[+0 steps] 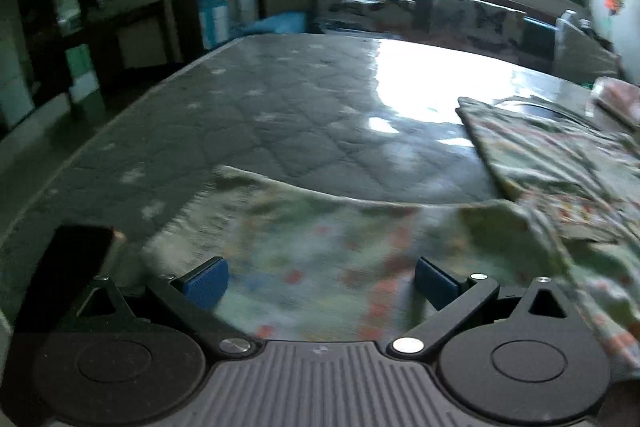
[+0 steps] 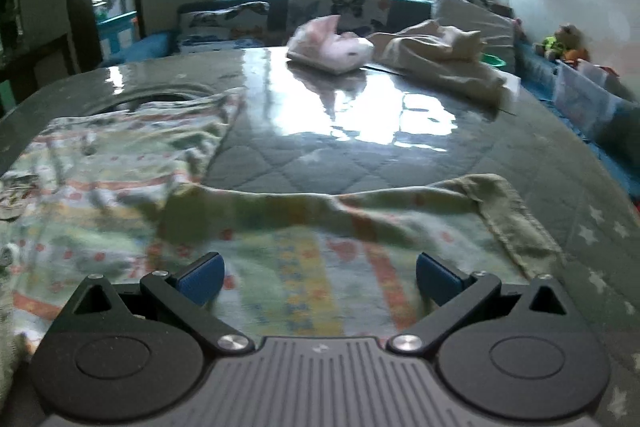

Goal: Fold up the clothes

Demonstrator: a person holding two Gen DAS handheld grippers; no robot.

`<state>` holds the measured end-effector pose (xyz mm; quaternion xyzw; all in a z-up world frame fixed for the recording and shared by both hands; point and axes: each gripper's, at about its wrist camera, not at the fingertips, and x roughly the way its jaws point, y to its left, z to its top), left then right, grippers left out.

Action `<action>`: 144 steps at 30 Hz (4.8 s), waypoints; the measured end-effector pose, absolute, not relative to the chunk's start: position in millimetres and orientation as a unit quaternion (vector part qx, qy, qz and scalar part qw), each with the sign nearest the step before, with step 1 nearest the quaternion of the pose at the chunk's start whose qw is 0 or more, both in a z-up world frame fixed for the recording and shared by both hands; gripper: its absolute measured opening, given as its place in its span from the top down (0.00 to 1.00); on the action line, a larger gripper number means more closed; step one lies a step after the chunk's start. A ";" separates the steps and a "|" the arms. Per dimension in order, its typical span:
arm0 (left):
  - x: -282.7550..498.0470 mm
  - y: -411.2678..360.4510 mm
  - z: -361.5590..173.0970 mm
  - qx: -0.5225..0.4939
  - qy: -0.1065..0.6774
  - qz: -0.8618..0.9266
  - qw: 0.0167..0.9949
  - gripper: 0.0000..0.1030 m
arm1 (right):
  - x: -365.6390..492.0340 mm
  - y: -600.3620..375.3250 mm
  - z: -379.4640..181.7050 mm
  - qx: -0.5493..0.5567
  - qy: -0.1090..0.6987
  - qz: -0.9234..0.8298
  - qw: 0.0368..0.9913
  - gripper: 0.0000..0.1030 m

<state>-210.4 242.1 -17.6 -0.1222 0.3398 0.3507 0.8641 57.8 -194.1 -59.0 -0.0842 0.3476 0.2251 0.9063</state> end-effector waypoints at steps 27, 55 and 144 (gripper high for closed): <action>-211.1 266.5 -5.2 -0.124 0.339 0.393 0.846 0.00 | 69.4 -253.0 -51.5 -0.045 0.325 0.148 0.933 0.00; -154.2 138.8 23.7 -0.088 0.326 0.193 0.921 0.00 | 92.6 -303.6 -53.1 0.053 0.351 0.101 0.930 0.72; -139.7 114.4 11.7 -0.164 0.301 0.075 0.936 0.24 | 7.1 -84.0 -23.9 -0.106 0.326 0.415 0.842 0.42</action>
